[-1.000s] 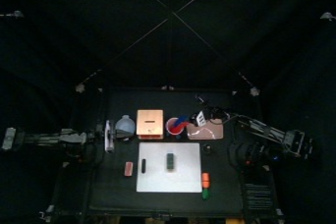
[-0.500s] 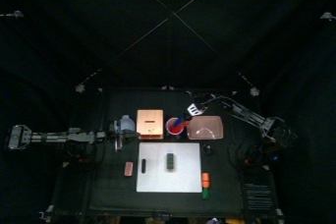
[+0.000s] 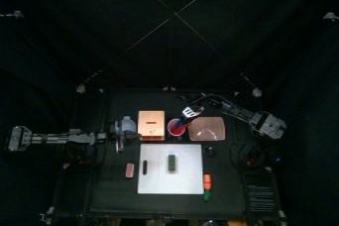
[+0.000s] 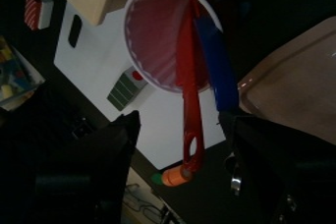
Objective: Cut the sushi into 4 pieces with the knife
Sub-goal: Pick up the knife at its handle with right hand
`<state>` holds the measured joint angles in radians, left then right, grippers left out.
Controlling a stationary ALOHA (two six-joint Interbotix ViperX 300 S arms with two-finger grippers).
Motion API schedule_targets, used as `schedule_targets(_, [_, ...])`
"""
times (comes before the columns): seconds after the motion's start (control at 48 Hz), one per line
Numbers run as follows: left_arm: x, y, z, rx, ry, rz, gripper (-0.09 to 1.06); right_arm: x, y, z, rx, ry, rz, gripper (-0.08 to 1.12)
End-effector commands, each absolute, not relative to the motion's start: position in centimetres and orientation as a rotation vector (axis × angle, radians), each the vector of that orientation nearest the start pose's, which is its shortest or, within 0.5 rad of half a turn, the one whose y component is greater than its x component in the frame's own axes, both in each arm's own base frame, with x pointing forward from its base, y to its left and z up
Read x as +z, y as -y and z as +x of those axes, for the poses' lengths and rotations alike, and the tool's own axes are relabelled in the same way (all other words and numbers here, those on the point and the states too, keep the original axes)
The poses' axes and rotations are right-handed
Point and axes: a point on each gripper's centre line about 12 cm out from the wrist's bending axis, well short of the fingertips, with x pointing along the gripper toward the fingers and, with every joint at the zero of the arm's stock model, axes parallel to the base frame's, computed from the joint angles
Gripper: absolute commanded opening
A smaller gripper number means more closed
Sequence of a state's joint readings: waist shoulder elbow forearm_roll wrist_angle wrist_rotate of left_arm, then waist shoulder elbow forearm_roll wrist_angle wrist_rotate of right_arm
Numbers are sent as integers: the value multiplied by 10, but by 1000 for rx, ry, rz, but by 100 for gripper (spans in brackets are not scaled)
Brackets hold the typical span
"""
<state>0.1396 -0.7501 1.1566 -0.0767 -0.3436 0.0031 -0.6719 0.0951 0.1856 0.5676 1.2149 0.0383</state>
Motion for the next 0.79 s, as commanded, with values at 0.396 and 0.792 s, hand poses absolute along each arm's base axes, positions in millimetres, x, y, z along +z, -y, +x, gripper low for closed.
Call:
schedule_targets(0.396, [266,-38,231,178,-44,-69,2,244,196,344,-264,-1180,1024,48])
schedule_targets(0.792, [265,-43,229,199,-41,-66,5,288,199,353,-223,-1125,977,7])
